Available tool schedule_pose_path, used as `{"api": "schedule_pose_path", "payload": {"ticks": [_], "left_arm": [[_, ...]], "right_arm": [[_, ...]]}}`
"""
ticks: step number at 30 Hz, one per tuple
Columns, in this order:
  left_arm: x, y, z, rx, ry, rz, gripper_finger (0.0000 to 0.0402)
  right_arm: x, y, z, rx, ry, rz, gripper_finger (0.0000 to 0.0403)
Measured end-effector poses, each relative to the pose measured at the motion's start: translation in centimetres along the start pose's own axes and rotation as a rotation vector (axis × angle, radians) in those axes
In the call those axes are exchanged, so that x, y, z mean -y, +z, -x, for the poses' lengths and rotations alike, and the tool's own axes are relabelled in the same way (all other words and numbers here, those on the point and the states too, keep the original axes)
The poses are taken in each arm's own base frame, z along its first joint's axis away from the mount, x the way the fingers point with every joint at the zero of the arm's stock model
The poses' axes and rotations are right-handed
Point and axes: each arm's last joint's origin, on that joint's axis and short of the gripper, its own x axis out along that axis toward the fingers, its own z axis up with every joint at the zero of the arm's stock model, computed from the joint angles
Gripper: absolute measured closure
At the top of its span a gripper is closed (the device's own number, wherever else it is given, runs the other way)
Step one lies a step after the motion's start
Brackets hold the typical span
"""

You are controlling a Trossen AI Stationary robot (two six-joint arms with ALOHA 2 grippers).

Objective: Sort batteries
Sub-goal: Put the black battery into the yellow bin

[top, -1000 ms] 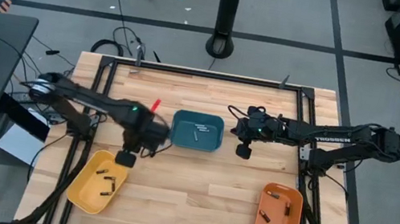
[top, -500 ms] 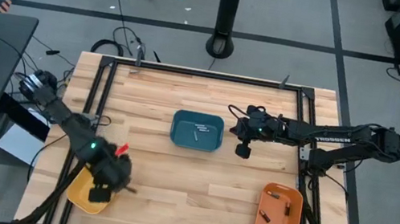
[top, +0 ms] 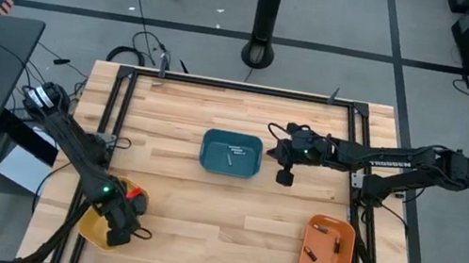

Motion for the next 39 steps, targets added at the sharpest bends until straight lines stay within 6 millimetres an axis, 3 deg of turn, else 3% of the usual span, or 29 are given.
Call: {"api": "schedule_pose_path", "payload": {"ticks": [10,19,24,31,35,39], "left_arm": [[-1.8,-0.3,-1.9,-0.011,0.048,0.077,0.0374],[-1.0,0.3,-1.1,-0.035,-0.011,0.117,0.0312],[0.6,1.3,0.9,-0.006,-0.083,0.126,0.0297],[2.7,2.1,5.5,0.089,-0.083,0.04,0.031],[2.3,3.1,7.7,0.267,-0.021,-0.041,0.0345],[0.1,5.0,9.3,0.472,-0.02,-0.111,0.0392]], "right_arm": [[0.0,0.0,0.0,-0.002,0.002,0.0,0.0369],[0.0,0.0,0.0,-0.002,0.002,0.003,0.0369],[0.0,0.0,0.0,-0.001,0.001,0.001,0.0366],[0.0,0.0,0.0,-0.002,0.002,0.002,0.0357],[0.0,-0.2,0.0,-0.019,0.004,0.009,0.0352],[0.1,-0.7,0.2,-0.08,-0.042,0.0,0.0352]]}}
